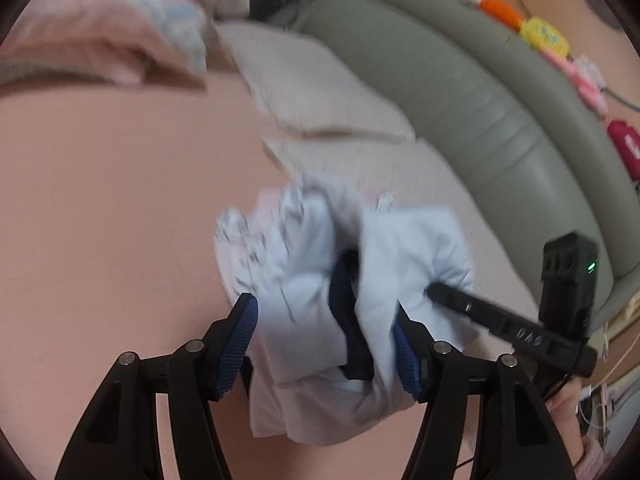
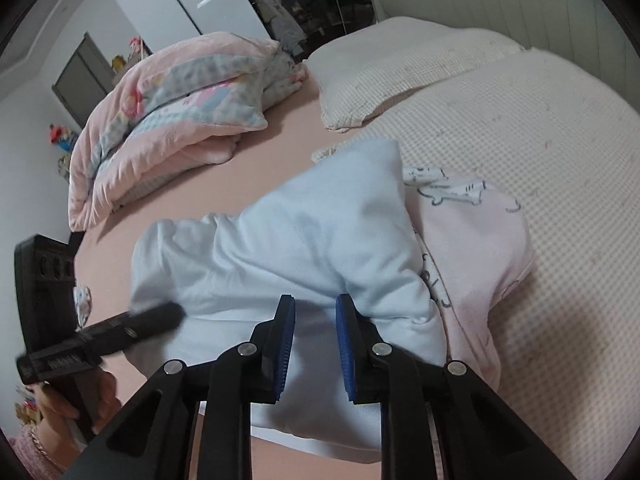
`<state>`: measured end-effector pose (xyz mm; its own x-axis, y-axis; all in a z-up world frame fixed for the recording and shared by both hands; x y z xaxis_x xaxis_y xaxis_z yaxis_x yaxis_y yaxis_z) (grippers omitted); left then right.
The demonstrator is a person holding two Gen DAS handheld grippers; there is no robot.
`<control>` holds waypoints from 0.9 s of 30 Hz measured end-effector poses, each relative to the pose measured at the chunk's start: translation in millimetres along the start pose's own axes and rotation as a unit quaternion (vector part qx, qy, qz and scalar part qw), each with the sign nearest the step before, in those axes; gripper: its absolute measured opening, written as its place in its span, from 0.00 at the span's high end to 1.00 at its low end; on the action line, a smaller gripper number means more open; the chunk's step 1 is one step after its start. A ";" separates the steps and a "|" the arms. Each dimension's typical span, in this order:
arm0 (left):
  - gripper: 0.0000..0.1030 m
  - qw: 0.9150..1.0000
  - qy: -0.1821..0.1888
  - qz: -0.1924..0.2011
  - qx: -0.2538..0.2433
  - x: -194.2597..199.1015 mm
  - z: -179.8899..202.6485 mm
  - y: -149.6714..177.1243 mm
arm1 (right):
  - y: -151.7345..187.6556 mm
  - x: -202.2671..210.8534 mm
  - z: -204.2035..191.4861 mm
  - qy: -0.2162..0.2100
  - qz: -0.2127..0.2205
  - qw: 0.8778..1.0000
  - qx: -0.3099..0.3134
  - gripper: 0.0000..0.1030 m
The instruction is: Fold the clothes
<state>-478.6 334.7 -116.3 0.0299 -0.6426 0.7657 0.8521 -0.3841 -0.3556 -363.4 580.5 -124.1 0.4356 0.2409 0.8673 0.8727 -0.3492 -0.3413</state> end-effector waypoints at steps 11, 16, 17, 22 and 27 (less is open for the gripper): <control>0.14 0.983 -0.171 0.056 0.027 129.8 -16.2 39.2 | 24.7 50.6 -73.0 0.035 0.001 0.999 0.026 0.23; 0.13 0.962 -0.248 0.087 0.079 206.9 -49.7 69.3 | 48.3 53.5 -146.7 0.073 0.005 0.995 0.065 0.04; 0.13 0.956 -0.261 0.093 0.094 224.0 -58.7 77.8 | 54.8 53.1 -162.9 0.072 0.009 0.995 0.070 0.00; 0.13 0.934 -0.307 0.117 0.143 294.8 -90.8 120.2 | 82.1 50.1 -237.1 0.077 0.013 0.993 0.092 0.00; 0.13 0.925 -0.318 0.129 0.162 329.3 -97.6 150.7 | 108.7 50.0 -294.9 0.066 0.006 0.992 0.109 0.00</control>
<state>-391.4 0.5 29.9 0.4679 -0.1252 0.8749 0.8825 0.0138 -0.4700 -311.8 287.5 -10.9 0.4260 0.1120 0.8977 0.9009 -0.1439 -0.4096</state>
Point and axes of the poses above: each gripper's, at about its wrist camera, not at the fingertips, and x roughly against the way its jaws point, z to its right, y to its underside, the point moved 4 cm from there along -x, roughly the way its jaws point, and after that the axes turned 15 degrees about -z, right-handed, at the moved point
